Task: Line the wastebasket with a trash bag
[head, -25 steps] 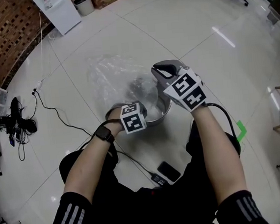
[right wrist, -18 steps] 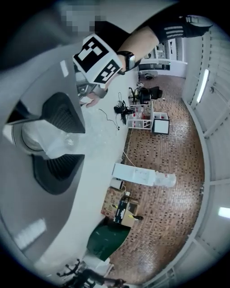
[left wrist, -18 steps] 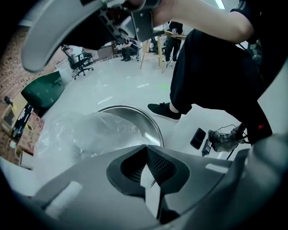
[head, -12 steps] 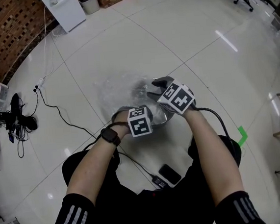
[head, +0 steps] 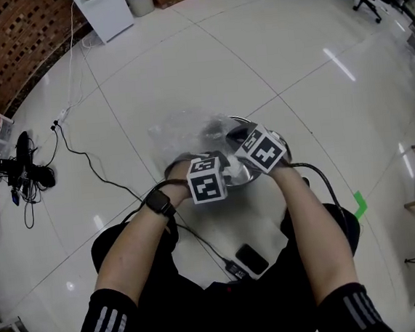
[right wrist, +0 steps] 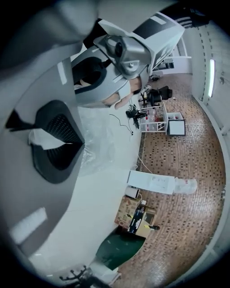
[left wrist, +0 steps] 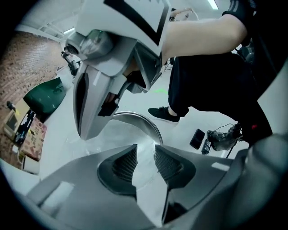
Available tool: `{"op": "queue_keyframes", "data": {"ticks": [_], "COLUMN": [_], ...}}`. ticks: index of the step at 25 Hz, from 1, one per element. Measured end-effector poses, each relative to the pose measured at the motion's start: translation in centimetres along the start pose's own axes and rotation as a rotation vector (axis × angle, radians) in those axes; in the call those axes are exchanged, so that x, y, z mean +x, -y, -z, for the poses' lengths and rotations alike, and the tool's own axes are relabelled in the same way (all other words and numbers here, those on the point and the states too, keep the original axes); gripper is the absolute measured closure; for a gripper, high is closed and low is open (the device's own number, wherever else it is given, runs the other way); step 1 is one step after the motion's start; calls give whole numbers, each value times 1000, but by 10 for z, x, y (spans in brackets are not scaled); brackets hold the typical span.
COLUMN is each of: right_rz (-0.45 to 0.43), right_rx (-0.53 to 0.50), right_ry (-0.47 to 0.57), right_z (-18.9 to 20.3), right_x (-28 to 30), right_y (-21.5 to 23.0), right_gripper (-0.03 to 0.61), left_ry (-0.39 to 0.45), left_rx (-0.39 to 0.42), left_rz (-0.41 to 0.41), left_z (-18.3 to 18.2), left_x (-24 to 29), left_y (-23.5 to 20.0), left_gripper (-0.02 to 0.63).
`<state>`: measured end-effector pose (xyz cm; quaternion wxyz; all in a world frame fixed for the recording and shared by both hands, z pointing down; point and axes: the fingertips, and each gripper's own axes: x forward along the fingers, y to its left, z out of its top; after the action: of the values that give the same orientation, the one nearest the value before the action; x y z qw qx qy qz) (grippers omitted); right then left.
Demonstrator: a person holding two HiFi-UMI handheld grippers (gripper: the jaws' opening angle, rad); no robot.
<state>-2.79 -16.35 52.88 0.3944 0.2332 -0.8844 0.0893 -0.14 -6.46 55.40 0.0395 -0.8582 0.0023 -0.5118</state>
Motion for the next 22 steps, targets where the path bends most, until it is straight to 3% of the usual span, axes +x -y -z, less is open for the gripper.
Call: {"op": "queue_keyframes", "data": {"ticks": [4, 8, 12, 15, 19, 22], "right_rz": [41, 72, 90, 80, 65, 43], "right_rx": [41, 70, 79, 71, 33, 22], "right_ry": [35, -35, -115, -167, -245, -287], "right_z": [-10, 13, 39, 58, 77, 90], "right_x": [-20, -37, -42, -37, -21, -10], "right_y": [17, 32, 38, 35, 29, 21], "right_gripper": [569, 569, 569, 569, 569, 569], "left_ry": [76, 70, -40, -123, -262, -298], "left_rx": [-42, -97, -179, -235, -209, -175], "left_rz": [-55, -147, -195, -154, -66, -114], "left_z": [-9, 14, 73, 114, 158, 166], "left_x": [-38, -71, -88, -81, -63, -51], "left_y": [-18, -44, -65, -62, -44, -50], "left_gripper": [495, 488, 451, 403, 350, 321]}}
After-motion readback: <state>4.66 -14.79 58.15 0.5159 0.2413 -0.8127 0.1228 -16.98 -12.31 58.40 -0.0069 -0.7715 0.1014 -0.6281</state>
